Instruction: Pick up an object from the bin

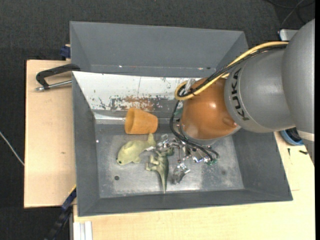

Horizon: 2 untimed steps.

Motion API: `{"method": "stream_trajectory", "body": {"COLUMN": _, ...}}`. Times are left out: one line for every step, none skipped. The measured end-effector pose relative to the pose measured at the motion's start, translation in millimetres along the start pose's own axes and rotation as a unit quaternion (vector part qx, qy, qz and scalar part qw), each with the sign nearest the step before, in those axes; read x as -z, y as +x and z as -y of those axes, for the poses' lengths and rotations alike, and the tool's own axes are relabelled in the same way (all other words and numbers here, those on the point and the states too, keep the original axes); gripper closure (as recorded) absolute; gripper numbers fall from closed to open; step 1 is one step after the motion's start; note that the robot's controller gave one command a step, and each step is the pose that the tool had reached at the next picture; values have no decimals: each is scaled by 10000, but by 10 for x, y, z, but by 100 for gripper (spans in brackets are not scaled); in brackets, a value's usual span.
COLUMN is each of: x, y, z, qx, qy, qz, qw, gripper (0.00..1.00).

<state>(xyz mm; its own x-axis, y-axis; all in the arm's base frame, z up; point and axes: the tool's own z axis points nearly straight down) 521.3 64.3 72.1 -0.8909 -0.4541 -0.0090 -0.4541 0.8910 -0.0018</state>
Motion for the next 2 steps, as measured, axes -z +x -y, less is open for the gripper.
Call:
{"method": "stream_trajectory", "body": {"x": 15, "y": -15, "z": 5, "qx": 3, "qy": 10, "qz": 25, "qw": 10000, "gripper": 100}}
{"method": "stream_trajectory", "body": {"x": 1695, "y": 56, "z": 149, "qx": 579, "qy": 17, "qz": 25, "qw": 9983, "gripper": 100}}
